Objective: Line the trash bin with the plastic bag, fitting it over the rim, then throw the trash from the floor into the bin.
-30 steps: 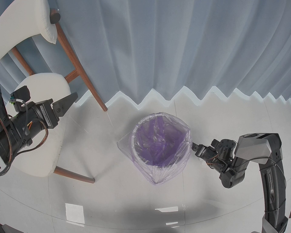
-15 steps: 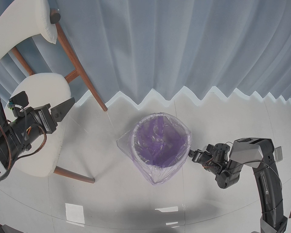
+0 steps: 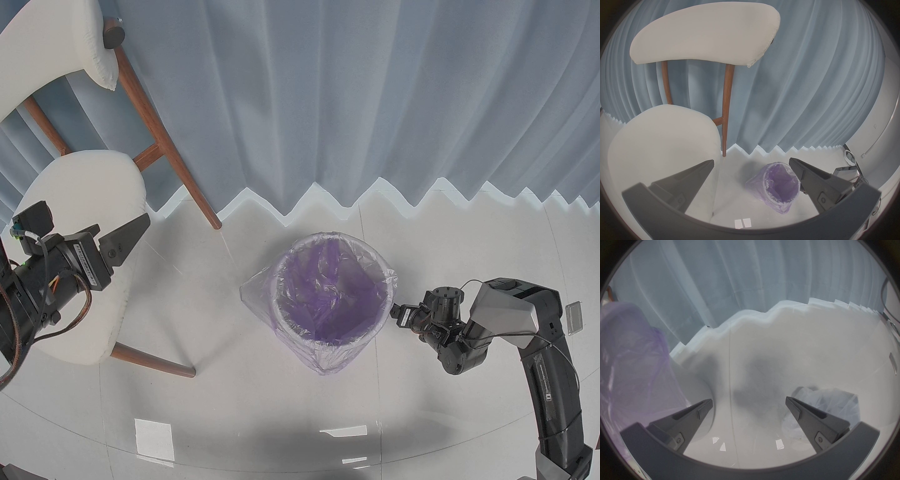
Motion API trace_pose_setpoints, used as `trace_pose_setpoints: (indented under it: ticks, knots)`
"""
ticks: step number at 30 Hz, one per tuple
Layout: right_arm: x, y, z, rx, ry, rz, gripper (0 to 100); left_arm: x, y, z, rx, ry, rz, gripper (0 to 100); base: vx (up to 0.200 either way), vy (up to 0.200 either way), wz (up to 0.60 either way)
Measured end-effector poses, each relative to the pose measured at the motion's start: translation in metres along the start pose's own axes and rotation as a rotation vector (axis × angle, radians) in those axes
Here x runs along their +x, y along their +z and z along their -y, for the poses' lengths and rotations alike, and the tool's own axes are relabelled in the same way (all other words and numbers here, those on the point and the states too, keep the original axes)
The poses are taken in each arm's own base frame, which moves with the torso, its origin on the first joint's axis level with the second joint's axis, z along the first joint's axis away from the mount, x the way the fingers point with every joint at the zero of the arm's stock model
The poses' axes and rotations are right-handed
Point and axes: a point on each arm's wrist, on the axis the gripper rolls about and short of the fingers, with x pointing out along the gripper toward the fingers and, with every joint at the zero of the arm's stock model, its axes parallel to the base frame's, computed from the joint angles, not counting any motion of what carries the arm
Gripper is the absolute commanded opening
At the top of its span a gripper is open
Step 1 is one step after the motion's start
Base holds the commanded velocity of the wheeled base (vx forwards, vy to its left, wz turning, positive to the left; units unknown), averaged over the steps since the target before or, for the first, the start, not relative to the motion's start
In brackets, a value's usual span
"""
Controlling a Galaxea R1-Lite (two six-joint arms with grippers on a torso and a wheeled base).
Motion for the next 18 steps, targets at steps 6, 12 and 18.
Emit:
trace_pose_setpoints:
  ticks: [6, 12, 18]
  knots:
    - [0.004, 0.006, -0.003, 0.036, 0.003, 0.042, 100, -0.006, 0.000, 0.000, 0.000, -0.005, 0.007, 100, 0.000, 0.000, 0.00]
    - [-0.010, 0.020, -0.004, 0.109, 0.025, 0.055, 100, -0.012, 0.003, 0.000, -0.003, -0.009, 0.025, 100, 0.000, 0.000, 0.00]
    - [-0.044, 0.038, 0.006, 0.133, 0.007, 0.021, 100, -0.018, 0.004, -0.001, -0.004, -0.009, 0.038, 100, 0.000, 0.000, 0.00]
